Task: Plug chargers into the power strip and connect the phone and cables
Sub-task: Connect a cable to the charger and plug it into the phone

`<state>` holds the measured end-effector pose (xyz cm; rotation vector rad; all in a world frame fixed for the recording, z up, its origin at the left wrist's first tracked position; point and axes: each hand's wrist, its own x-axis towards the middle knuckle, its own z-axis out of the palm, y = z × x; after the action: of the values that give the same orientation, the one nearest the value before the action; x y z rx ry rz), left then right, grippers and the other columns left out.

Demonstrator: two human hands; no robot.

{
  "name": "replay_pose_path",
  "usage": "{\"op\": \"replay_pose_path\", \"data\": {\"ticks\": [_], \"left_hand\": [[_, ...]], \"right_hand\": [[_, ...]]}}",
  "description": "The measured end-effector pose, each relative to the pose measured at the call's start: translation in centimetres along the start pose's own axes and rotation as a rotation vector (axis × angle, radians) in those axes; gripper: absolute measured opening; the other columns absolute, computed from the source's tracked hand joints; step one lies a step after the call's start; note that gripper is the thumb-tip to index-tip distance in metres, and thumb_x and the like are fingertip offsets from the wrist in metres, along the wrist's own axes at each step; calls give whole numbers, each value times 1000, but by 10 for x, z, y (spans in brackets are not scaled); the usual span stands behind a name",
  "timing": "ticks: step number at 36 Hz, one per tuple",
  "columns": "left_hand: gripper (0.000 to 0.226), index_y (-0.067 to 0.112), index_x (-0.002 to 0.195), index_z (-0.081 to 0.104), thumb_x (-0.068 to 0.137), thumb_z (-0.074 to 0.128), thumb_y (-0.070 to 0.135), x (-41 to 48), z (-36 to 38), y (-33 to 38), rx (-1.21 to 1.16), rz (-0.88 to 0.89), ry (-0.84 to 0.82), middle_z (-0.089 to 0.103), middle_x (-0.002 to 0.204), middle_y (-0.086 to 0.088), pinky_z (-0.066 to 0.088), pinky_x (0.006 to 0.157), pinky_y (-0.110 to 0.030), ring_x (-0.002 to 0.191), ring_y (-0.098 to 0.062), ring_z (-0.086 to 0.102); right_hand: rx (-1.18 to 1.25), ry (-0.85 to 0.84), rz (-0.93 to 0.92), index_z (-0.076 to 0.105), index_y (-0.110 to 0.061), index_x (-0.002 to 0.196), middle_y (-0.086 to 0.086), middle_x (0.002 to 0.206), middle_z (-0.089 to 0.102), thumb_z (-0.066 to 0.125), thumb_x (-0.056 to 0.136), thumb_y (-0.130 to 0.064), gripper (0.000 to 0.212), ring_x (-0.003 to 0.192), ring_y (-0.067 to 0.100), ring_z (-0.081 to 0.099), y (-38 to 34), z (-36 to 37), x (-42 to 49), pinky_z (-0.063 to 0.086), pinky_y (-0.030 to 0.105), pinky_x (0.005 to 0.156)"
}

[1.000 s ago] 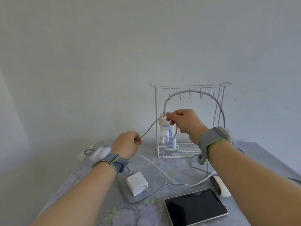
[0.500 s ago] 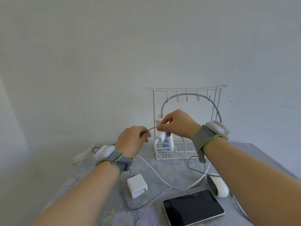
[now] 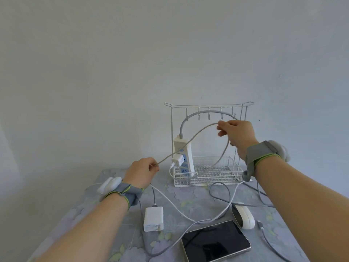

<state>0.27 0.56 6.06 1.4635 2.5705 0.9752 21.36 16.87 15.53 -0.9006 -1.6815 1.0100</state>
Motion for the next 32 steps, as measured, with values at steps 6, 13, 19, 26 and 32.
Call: {"op": "replay_pose_path", "data": {"ticks": [6,13,19,26,32], "left_hand": [[20,28,76,62,92,53,21,4,12,2,-71,22,51,70,76,4,53,78,-33,77,-20,66],[19,25,86,70,93,52,26,11,17,38,-92,121,60,68,71,6,42,61,-23,65,-12,58],[18,28,87,69,92,53,33,10,17,72,-98,197,57,68,69,9,49,68,-30,74,-14,63],[10,26,80,64,88,59,29,16,19,48,-60,127,-40,72,81,4,52,77,-33,81,-19,65],[25,32,65,56,89,59,25,15,24,13,-21,58,10,64,69,9,46,71,-29,71,-19,59]], "right_hand": [[-486,-19,100,75,-9,88,5,80,73,58,89,-25,23,70,18,61,36,-20,15,52,30,65],[-872,-308,-187,53,-30,131,-8,121,63,59,82,-17,50,105,17,60,31,3,0,52,33,88],[-654,-506,-315,75,-22,92,-4,77,74,65,84,-21,13,60,3,56,20,37,-20,55,29,70],[-422,-151,-148,76,-15,84,2,76,74,64,87,-23,14,64,19,67,35,-2,6,59,40,75],[-562,37,17,76,-15,83,12,85,74,61,85,-18,15,83,33,70,49,-36,33,58,43,79]]}}
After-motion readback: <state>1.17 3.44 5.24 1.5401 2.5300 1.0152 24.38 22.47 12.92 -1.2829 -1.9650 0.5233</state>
